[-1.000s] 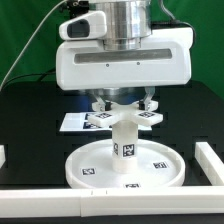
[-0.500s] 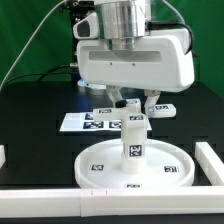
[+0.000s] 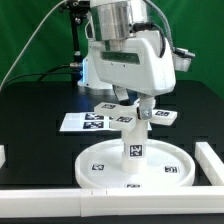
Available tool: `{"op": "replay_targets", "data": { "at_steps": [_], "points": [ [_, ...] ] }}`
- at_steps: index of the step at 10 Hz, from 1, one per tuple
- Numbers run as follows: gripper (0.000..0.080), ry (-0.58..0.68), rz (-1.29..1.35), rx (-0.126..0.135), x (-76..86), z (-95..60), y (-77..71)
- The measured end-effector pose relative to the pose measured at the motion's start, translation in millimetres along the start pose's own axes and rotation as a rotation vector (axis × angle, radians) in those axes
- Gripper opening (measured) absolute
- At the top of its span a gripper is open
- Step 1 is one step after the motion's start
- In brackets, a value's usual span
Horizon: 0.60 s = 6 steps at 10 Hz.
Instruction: Assemble round table
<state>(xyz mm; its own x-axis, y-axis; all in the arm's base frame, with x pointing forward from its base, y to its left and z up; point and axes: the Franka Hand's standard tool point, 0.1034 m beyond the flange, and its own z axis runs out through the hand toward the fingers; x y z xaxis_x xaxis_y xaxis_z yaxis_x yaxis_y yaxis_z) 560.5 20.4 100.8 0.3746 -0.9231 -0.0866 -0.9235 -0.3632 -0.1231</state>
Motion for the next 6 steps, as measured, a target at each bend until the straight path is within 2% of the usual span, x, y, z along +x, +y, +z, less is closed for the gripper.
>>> {"op": "replay_targets", "data": {
  "at_steps": [1,2,5,6],
  "points": [
    [0.0630,-0.011,-0.023,-0.014,-2.0,-2.2,0.1],
    [0.0644,-0.036,-0.061,-0.031,-5.1,-12.0,-3.9],
    [0.0648,-0.046,-0.220,-0.005,-4.8,-32.3,-11.9],
    [0.0648,-0.052,-0.395,0.002,0.3,-33.1,-9.6]
  ]
}}
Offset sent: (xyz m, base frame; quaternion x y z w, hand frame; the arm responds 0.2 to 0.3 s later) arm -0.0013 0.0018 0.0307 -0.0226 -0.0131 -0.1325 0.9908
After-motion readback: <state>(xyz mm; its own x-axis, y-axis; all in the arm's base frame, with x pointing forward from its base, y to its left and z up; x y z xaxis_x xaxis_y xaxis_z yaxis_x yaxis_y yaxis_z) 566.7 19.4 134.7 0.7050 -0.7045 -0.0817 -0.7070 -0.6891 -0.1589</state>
